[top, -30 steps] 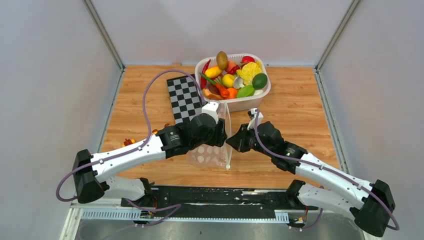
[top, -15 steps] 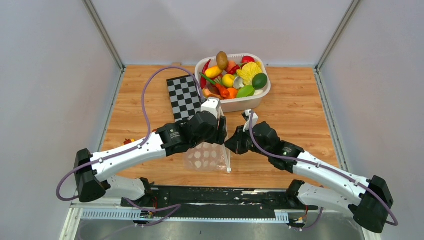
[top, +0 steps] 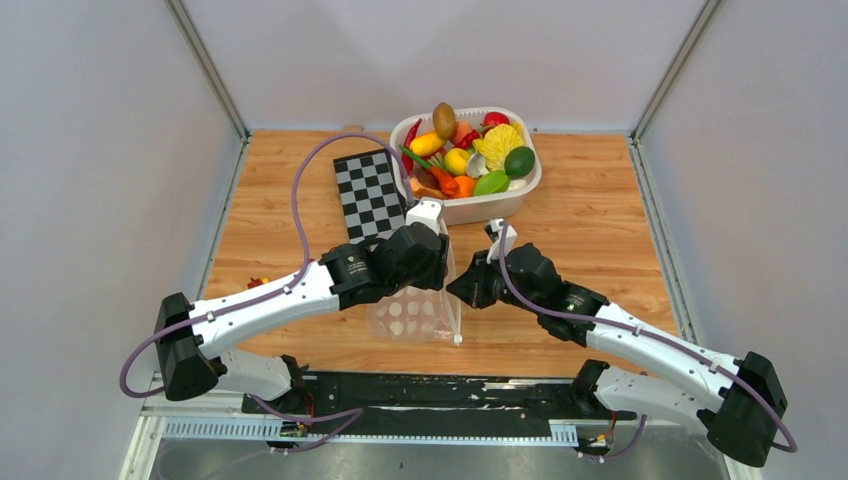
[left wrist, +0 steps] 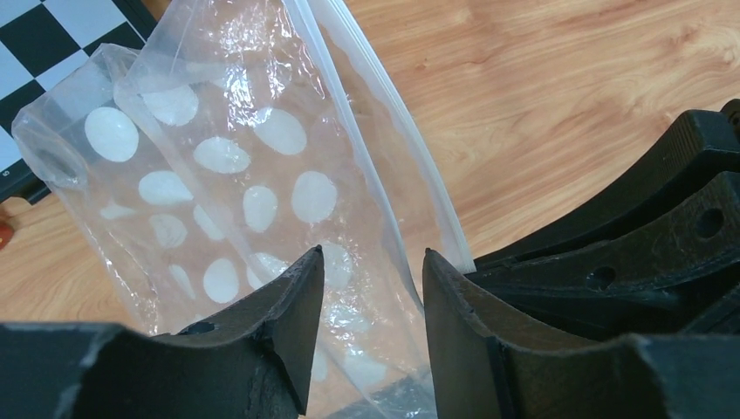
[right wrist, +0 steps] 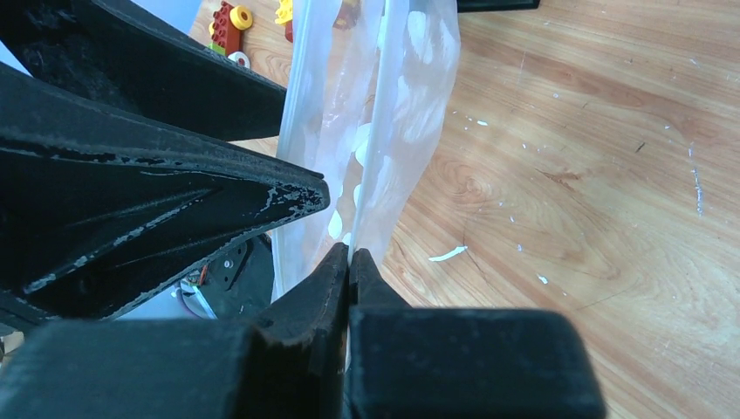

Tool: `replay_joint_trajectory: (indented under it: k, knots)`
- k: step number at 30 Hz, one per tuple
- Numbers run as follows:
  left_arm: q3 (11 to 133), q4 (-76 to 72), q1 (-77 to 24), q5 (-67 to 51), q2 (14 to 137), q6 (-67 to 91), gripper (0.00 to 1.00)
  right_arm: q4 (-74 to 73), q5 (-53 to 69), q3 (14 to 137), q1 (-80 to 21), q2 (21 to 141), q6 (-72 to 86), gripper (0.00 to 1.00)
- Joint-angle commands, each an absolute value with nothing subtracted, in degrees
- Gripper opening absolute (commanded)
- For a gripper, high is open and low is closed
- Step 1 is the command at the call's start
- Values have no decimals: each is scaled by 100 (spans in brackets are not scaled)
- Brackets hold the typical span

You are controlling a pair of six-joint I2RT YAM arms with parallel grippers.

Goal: Place the food in the zip-top bag and seal the zipper
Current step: Unzip the zipper food storage bag at the center of the board.

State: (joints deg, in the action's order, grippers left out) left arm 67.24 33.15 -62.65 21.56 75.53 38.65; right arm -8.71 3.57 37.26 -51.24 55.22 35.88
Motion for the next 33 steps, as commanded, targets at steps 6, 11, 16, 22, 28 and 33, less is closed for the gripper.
replay_joint_trajectory:
  k: [6, 11, 16, 22, 28, 33]
  knots:
    - [6929, 3342, -6304, 2286, 7361, 3859, 33, -612, -159, 3754, -5159, 5177, 3634, 0]
    - [6676, 3024, -6302, 2151, 7052, 3809, 10, -998, -792, 3721, -5153, 4802, 3496, 0]
    - [6375, 2403, -6303, 1905, 6603, 3813, 2, -2466, -1615, 4234, -5150, 4452, 3132, 0]
    - [6630, 1279, -6302, 1037, 6868, 3735, 0, -4202, -2462, 4927, -5150, 3386, 3211, 0]
    - [7199, 610, -6304, 143, 7768, 3973, 0, -5181, -3038, 5867, -5150, 2178, 2913, 0]
    - [6927, 870, -6302, 787, 7676, 4018, 0, -5421, -2619, 6124, -5150, 3054, 2526, 0]
